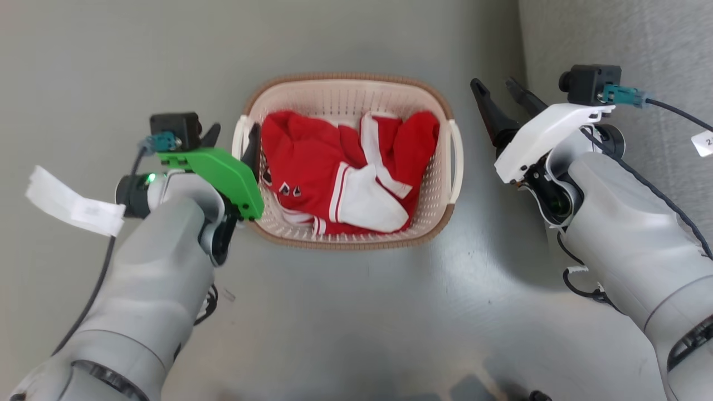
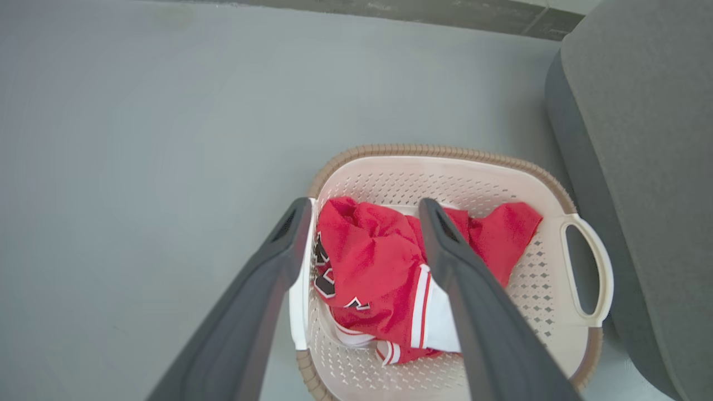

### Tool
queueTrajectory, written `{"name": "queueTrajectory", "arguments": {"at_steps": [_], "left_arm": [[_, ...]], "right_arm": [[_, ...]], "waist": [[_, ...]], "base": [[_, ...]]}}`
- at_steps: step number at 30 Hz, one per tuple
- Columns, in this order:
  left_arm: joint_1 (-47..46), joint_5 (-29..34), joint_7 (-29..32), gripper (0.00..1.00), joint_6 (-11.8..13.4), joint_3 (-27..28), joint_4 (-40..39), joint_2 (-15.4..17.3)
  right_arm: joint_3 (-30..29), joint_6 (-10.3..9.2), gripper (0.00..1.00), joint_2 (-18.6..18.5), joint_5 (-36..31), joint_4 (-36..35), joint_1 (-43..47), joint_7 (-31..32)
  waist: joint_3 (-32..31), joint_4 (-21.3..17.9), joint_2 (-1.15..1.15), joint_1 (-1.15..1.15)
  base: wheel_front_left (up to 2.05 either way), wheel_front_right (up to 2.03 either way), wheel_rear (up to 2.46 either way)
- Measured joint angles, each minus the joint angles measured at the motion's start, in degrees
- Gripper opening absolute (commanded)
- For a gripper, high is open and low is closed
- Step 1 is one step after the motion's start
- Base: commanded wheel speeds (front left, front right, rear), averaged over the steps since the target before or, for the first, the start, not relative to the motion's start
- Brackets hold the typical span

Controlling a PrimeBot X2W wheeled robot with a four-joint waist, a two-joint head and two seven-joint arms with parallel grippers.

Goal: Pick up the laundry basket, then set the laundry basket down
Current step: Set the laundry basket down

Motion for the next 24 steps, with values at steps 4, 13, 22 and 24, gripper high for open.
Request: {"name": "queueTrajectory", "arguments": {"at_steps": [4, 13, 22, 24], "left_arm": [[0.2, 1.0, 0.0, 1.0, 0.0, 3.3, -4.5, 1.6], [5.3, 4.3, 0.0, 1.0, 0.0, 8.5, -11.5, 3.7], [12.7, 7.7, 0.0, 1.0, 1.1, 15.3, -18.8, 4.5], [14.8, 8.3, 0.0, 1.0, 1.6, 16.7, -20.4, 4.7]], "right_arm": [[-2.9, 0.0, 1.0, -1.0, -1.7, -3.0, 2.5, 0.0], [-9.6, 0.0, 1.0, -3.6, -5.2, -8.3, 7.7, -0.1], [-15.5, 0.0, 1.0, -4.2, -10.1, -14.7, 14.7, -0.3], [-16.9, 0.0, 1.0, -4.2, -11.1, -15.9, 16.5, -0.3]], "waist": [[-3.7, -0.1, 0.0, 0.0], [-10.2, 0.0, 0.0, 0.0], [-16.9, 0.5, 0.0, 0.0], [-18.3, 0.6, 0.0, 0.0]], "base": [[0.0, 0.0, 0.0], [0.0, 0.0, 0.0], [0.0, 0.0, 0.0], [0.0, 0.0, 0.0]]}}
